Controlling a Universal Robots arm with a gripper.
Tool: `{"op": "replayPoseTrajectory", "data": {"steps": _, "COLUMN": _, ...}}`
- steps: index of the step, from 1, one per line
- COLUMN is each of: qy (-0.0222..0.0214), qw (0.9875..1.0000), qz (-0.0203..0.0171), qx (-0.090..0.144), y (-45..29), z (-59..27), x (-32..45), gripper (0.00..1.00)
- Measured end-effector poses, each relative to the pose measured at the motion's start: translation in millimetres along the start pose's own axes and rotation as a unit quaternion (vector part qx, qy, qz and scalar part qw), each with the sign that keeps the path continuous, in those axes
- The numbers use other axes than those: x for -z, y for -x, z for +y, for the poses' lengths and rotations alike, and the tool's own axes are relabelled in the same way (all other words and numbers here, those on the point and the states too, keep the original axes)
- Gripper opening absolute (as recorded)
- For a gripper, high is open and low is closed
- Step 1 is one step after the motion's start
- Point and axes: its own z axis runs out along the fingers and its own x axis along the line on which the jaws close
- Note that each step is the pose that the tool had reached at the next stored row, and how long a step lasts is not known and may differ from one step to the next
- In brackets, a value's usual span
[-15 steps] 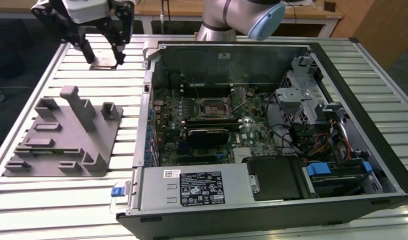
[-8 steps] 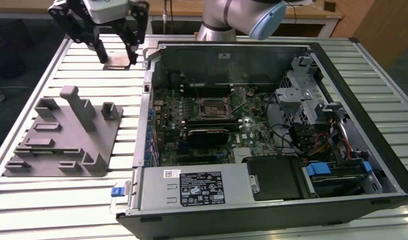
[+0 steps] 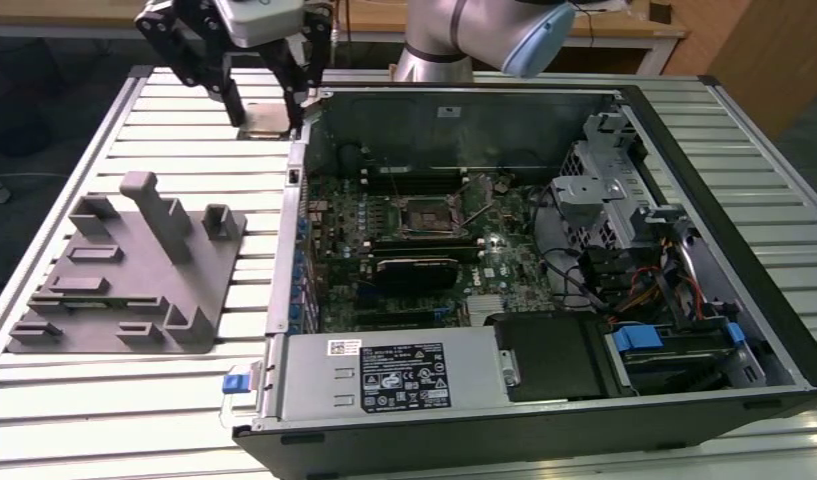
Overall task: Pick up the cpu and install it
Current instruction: 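Pick up the cpu and move it towards the insertion slot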
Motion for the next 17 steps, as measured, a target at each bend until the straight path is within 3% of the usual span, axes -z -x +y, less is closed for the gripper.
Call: {"op": "replayPoseTrajectory", "data": {"steps": 17, "qy": 0.0, "qw": 1.0, "qz": 0.0005, "qx": 0.0, "y": 59.8, "z": 3.5, "x": -2.8, "gripper": 0.54}}
